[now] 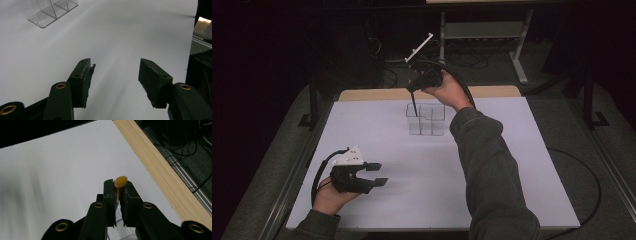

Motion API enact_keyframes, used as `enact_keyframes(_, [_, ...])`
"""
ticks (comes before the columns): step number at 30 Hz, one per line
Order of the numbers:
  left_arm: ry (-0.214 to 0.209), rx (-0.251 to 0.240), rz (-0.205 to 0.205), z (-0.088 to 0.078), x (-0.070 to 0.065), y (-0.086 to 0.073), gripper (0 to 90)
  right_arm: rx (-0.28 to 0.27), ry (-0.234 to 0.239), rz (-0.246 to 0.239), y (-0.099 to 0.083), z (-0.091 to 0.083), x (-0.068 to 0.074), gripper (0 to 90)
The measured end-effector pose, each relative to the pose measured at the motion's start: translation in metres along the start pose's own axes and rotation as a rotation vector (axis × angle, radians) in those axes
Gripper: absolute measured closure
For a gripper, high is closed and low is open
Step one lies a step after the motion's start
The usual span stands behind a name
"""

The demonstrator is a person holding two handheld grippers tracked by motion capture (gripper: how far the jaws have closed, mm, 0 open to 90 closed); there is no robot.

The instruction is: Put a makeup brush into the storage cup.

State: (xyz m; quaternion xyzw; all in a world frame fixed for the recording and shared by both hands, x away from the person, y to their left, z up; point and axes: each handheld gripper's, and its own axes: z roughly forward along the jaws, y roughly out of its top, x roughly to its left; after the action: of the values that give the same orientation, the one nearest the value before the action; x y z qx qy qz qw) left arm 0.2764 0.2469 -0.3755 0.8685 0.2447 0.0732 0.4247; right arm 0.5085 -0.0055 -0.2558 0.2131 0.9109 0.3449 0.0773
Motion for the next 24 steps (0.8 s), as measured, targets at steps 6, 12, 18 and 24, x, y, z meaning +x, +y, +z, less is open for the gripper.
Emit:
enact_keyframes(6, [0.000, -0.001, 0.002, 0.000, 0.000, 0.000, 43.2, -0.002, 0.002, 0.005, -0.002, 0.001, 0.000, 82.8])
enact_keyframes(12, [0.001, -0.010, -0.007, -0.002, 0.000, 0.000, 43.2, -0.001, 0.008, 0.002, -0.004, 0.008, 0.000, 82.7])
enact_keyframes(18, [0.002, -0.007, -0.004, -0.002, 0.000, 0.000, 43.2, -0.015, 0.008, 0.004, -0.008, 0.012, 0.001, 82.7])
enact_keyframes(24, [-0.009, -0.007, -0.001, -0.002, 0.000, 0.001, 43.2, -0.003, 0.011, 0.022, -0.015, 0.016, -0.001, 82.7])
